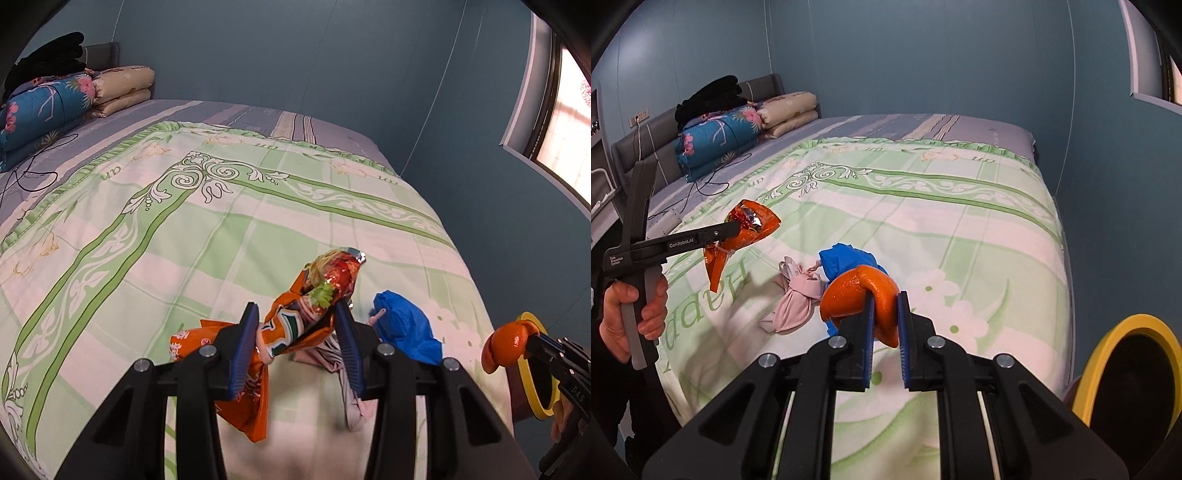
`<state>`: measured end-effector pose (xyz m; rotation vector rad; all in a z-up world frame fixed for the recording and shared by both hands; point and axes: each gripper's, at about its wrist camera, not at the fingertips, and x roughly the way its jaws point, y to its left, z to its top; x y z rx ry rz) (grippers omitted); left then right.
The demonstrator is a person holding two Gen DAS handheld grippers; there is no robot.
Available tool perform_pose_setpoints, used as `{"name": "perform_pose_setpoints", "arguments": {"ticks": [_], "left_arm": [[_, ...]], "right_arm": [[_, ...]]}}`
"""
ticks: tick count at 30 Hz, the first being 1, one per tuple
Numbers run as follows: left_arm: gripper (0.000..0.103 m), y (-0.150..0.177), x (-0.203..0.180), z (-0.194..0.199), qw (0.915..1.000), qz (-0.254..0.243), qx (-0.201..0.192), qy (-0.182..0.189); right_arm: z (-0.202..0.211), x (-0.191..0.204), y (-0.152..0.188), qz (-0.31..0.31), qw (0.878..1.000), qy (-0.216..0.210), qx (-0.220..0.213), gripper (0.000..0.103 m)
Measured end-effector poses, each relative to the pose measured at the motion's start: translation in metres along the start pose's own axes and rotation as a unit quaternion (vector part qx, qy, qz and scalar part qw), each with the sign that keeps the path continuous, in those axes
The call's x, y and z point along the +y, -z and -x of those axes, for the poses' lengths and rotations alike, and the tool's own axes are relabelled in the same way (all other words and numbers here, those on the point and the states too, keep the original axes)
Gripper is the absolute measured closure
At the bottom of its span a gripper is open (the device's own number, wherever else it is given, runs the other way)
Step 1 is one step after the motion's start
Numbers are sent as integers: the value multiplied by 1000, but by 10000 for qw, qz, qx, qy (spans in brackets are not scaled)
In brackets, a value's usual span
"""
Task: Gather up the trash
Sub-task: 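Carry the orange wrapper and orange ball over the yellow bin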
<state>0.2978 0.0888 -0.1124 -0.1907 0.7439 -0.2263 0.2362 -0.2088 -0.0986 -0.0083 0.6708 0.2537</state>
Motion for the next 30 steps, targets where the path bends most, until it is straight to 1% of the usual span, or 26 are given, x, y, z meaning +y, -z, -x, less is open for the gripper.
{"name": "perform_pose_setpoints", "arguments": {"ticks": [7, 11, 14, 18, 20, 25, 27, 30], "left_arm": [[63, 10, -18, 30, 9999, -17, -112, 109], [63, 16, -43, 43, 9996, -179, -137, 165], [63, 17, -65, 48, 9990, -281, -127, 335], [63, 19, -103, 55, 9976, -545, -147, 403], [63, 20, -120, 59, 9964, -624, -159, 547], [63, 21, -169, 60, 9926, -946, -141, 746], [63, 22, -189, 58, 9900, -1076, -137, 906], [63, 23, -216, 52, 9865, -1266, -121, 1028]], "right_arm": [[34, -11, 9, -129, 9998, 14, -171, 92], [46, -20, 16, -200, 9996, 65, -203, 92], [58, -31, 21, -286, 9992, 145, -254, 92], [72, -47, 29, -489, 9982, 179, -295, 92], [82, -55, 33, -531, 9974, 304, -374, 92], [101, -82, 39, -756, 9943, 551, -521, 92], [108, -94, 42, -841, 9923, 695, -591, 92], [117, -112, 47, -976, 9894, 863, -649, 92]]}}
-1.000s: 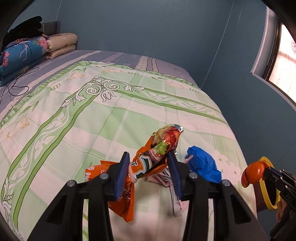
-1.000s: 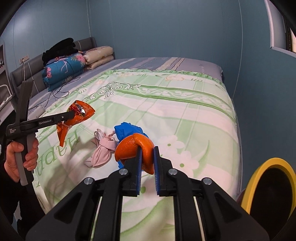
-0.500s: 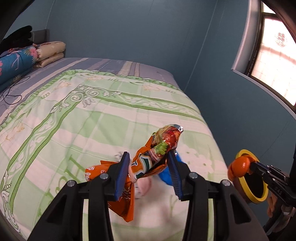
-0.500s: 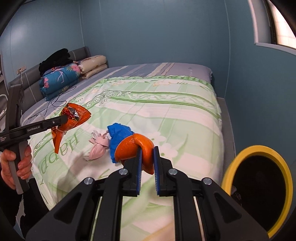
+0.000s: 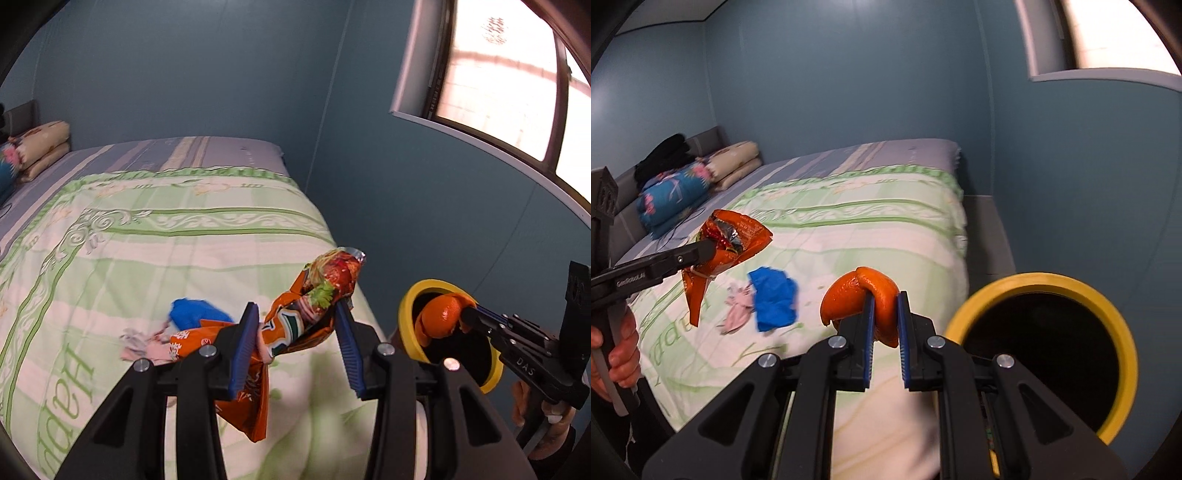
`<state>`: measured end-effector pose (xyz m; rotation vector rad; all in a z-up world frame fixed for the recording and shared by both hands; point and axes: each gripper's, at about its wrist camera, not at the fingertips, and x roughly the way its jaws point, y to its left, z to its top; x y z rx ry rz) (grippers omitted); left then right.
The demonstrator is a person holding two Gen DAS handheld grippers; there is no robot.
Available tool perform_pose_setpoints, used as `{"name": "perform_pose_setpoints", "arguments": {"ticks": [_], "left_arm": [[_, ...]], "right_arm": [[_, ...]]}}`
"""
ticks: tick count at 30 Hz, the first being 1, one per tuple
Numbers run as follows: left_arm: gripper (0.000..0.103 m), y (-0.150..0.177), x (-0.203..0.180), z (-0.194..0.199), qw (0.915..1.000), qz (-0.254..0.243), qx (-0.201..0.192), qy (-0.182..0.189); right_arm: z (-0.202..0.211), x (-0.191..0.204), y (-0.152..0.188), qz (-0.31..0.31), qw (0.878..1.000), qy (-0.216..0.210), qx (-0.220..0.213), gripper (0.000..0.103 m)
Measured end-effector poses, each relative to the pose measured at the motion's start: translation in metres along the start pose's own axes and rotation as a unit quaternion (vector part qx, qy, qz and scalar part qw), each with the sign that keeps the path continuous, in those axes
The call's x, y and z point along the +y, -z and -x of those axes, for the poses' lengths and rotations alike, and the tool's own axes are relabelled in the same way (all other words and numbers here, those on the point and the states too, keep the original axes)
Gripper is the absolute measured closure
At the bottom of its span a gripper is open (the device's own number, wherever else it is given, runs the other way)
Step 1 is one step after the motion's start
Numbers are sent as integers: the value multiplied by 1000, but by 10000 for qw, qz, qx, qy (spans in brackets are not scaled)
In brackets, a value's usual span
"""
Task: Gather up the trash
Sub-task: 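Carry the orange wrapper and orange ball over the yellow bin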
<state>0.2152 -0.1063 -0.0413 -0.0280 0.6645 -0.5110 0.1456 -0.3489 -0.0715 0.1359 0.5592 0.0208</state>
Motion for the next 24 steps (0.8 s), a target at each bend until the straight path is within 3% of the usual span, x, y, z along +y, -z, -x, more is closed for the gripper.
{"name": "perform_pose_setpoints", "arguments": {"ticks": [18, 24], "left_arm": [[63, -18, -122, -56, 9926, -924, 87, 788], [63, -17, -155, -70, 9892, -1158, 75, 891]], "right_arm": [[26, -98, 12, -561, 9932, 1008, -136, 92], [32, -120, 19, -721, 9905, 1167, -138, 92]]}}
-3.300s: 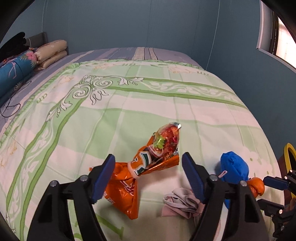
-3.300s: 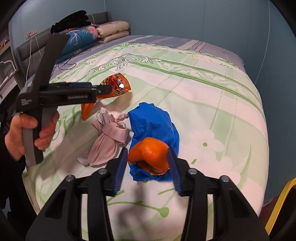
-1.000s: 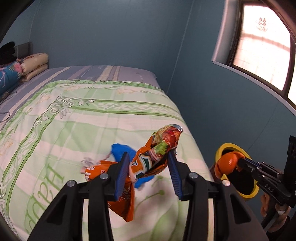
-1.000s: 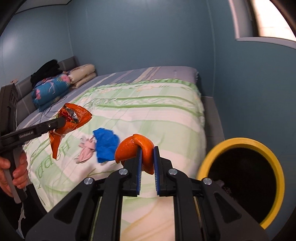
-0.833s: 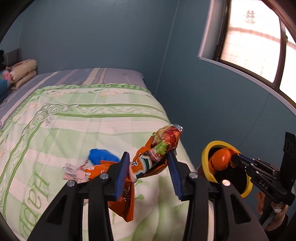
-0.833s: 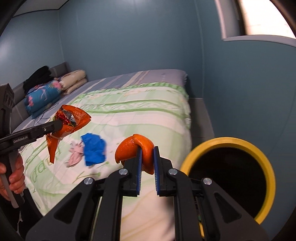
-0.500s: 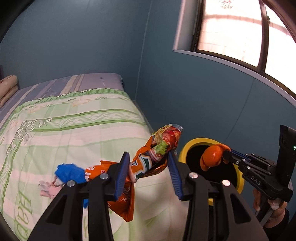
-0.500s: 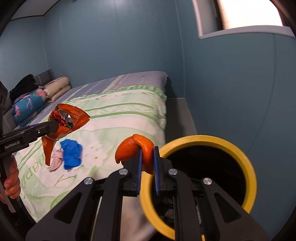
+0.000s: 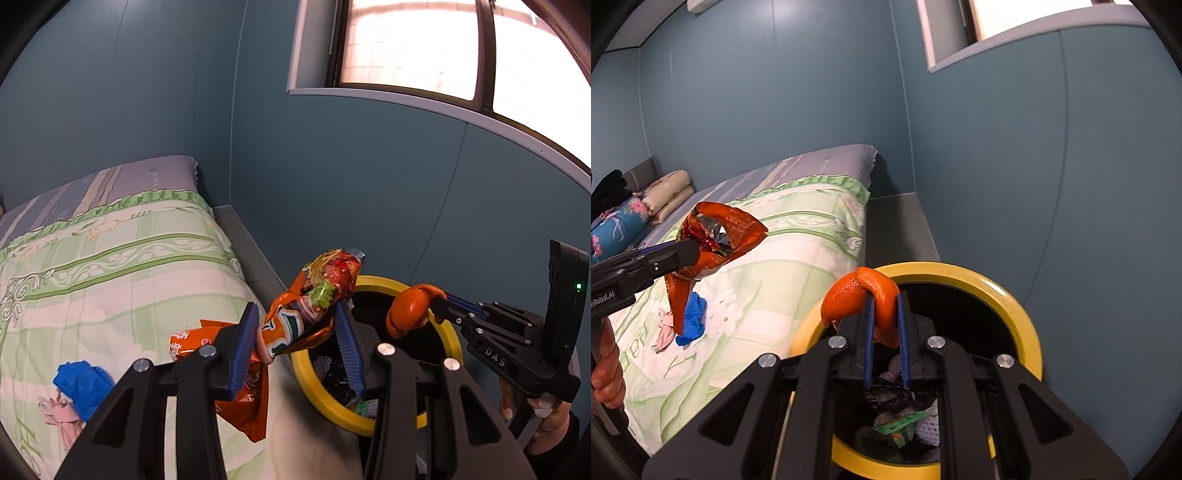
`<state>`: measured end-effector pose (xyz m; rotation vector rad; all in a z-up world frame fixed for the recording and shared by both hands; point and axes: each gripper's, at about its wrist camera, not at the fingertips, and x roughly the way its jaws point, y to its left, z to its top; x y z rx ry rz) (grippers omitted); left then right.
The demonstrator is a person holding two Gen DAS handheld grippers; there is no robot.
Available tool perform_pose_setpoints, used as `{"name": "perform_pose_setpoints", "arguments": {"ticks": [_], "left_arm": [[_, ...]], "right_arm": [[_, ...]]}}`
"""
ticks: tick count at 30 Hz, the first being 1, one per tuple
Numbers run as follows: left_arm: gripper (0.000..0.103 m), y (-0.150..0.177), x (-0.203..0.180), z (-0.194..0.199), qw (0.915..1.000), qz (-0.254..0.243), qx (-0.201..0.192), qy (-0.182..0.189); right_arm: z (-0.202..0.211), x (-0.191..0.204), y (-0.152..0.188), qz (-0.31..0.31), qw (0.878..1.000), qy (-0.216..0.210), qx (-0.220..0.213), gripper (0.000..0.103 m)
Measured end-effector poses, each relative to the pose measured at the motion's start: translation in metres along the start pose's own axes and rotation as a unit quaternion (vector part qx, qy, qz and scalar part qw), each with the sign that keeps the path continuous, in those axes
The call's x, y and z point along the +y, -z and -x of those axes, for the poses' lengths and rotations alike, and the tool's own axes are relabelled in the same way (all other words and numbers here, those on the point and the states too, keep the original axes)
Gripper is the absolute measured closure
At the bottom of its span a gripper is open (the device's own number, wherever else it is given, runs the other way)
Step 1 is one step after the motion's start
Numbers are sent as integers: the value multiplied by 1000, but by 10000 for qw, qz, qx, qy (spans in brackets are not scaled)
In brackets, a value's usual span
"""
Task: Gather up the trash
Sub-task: 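Carry the orange wrapper and orange ball over the yellow bin, then open both tools to drop the wrapper and ball into the bin, then move both tools back from the bin toward the blue bag and pink cloth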
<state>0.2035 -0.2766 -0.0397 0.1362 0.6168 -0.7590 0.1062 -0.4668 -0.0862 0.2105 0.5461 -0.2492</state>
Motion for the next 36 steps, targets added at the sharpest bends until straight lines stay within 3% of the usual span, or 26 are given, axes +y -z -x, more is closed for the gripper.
{"name": "perform_pose_setpoints", "arguments": {"ticks": [13, 23, 30, 32, 36], "left_arm": [[63, -3, -34, -39, 9996, -68, 84, 276], [59, 6, -37, -76, 9984, 90, 406, 377], [21, 11, -25, -80, 9979, 385, 462, 253], [19, 11, -19, -79, 9976, 488, 443, 200], [18, 11, -5, -74, 9970, 619, 441, 138]], "right_arm": [[-14, -26, 11, -111, 9991, 323, 235, 92], [-31, -30, 19, 50, 9958, 802, 447, 91], [-40, -29, 15, 66, 9938, 993, 493, 83], [-38, -29, 14, 29, 9940, 993, 451, 67], [-33, -29, 12, -8, 9945, 974, 373, 65]]}}
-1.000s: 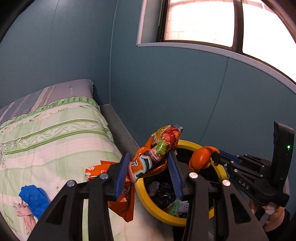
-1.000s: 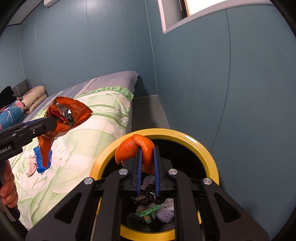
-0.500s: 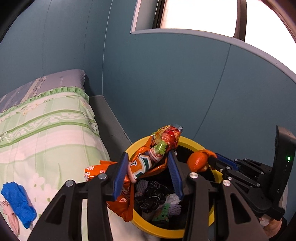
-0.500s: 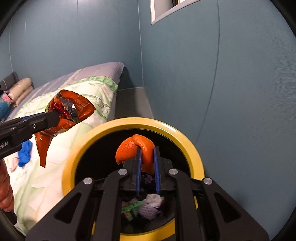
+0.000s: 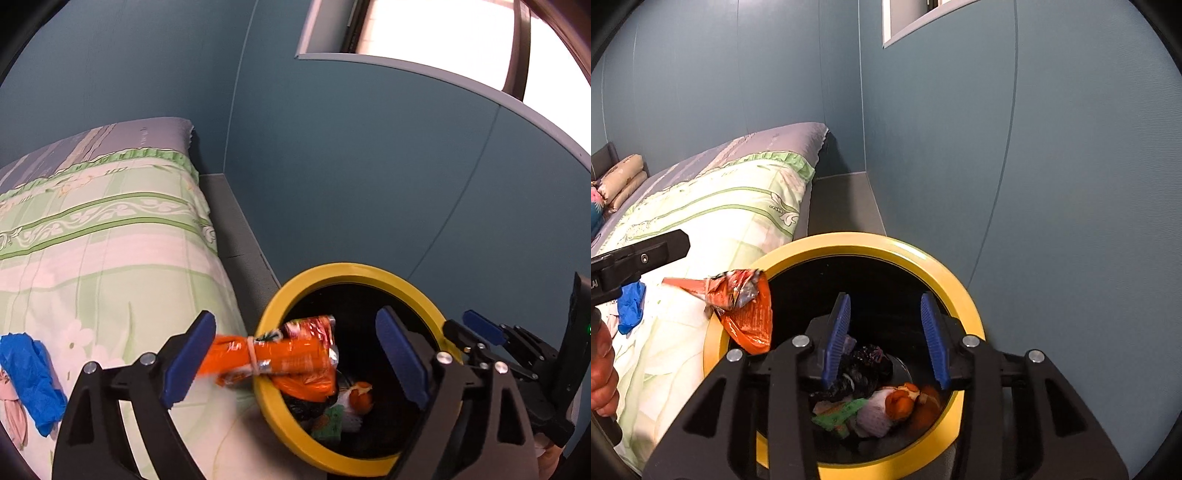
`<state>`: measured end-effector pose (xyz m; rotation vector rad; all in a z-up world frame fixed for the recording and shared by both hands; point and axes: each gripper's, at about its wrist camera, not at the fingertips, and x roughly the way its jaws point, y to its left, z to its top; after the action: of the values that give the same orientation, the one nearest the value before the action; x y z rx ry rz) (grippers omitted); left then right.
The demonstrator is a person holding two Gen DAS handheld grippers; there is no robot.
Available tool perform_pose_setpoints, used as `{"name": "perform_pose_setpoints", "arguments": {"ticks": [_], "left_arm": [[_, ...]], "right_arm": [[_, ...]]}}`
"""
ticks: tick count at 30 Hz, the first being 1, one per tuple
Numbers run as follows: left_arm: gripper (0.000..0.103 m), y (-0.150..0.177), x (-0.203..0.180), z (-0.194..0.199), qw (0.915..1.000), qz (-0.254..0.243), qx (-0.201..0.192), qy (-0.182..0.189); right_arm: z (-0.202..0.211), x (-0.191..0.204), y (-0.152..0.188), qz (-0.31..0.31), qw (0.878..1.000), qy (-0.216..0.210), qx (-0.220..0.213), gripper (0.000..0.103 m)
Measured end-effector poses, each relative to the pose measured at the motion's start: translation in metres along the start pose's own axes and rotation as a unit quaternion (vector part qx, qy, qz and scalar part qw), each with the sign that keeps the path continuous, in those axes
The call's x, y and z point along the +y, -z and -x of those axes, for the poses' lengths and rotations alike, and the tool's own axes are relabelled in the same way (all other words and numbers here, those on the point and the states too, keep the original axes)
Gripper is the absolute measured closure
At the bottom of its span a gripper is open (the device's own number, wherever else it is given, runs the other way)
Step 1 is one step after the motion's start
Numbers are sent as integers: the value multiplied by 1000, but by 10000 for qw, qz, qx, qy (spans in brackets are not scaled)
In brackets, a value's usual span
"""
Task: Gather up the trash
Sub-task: 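Move both tools back from the bin toward the blue bag and pink cloth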
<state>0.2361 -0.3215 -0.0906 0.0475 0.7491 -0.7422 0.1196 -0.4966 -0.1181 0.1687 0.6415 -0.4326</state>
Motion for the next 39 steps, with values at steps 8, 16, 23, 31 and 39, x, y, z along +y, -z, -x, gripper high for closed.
{"name": "perform_pose_setpoints", "arguments": {"ticks": [8, 16, 23, 31, 39], "left_arm": [[14, 0, 35, 24, 9993, 152, -184, -294], [14, 5, 92, 56, 9954, 459, -356, -756], [14, 20, 148, 94, 9879, 685, -461, -1312], [14, 50, 210, 136, 9761, 1030, -480, -1851], [14, 87, 261, 162, 9669, 1418, -358, -2090]], "right_arm": [[13, 10, -3, 13, 9998, -176, -114, 47], [31, 28, -14, 14, 9980, -535, -337, 30], [42, 63, -23, 263, 9950, -870, -415, 25], [48, 126, -32, 732, 9865, -1399, -422, 23], [39, 203, -37, 1206, 9702, -2101, -98, 22]]}}
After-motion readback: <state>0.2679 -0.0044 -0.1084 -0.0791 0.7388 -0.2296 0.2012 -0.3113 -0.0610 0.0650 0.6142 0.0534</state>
